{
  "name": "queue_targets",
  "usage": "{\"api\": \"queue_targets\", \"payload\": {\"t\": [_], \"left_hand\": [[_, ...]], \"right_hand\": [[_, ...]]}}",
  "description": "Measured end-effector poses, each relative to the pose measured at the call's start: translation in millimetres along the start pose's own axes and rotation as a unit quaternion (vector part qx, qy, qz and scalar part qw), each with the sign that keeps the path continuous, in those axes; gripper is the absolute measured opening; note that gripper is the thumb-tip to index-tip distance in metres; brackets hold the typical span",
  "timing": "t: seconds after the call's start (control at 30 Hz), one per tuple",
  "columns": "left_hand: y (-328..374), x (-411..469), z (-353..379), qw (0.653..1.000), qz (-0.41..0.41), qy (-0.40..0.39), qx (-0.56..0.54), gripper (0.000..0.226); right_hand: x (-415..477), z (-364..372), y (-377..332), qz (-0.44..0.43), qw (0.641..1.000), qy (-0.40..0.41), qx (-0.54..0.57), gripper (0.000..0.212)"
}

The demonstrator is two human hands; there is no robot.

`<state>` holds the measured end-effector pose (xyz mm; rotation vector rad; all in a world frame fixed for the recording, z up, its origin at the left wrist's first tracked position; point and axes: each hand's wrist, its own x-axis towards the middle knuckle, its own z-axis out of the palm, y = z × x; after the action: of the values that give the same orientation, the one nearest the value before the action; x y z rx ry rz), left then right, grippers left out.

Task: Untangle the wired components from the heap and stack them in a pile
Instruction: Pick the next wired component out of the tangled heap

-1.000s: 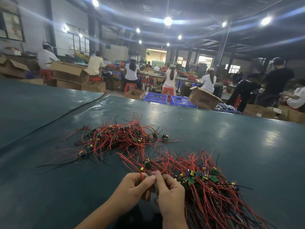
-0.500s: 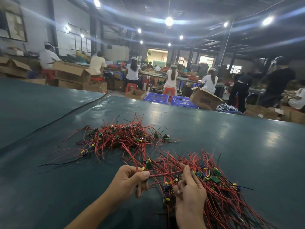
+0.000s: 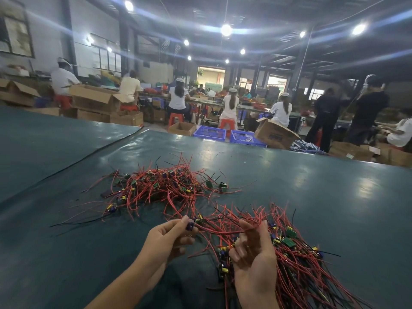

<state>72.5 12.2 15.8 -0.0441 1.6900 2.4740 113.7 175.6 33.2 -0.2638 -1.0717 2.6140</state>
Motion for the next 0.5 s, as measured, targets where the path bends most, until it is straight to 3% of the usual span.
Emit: {"api": "queue_targets", "payload": {"t": [0.17, 0.37, 0.5], "left_hand": [[2.3, 3.8, -4.1, 0.998, -0.025, -0.003, -0.051, 0.038], [3.0, 1.1, 1.2, 0.995, -0.047, -0.079, -0.046, 0.037], [3.8, 1.7, 10.6, 0.989, -0.050, -0.127, 0.048, 0.019]], "right_hand": [[1.4, -2.1, 5.3, -0.002, 0.998, -0.040, -0.052, 0.067], [-1.1, 0.7, 19.5, 0.014, 0.970, -0.086, -0.225, 0.041], [-2.9, 3.8, 25.3, 0.016, 0.955, -0.126, -0.269, 0.034]]}}
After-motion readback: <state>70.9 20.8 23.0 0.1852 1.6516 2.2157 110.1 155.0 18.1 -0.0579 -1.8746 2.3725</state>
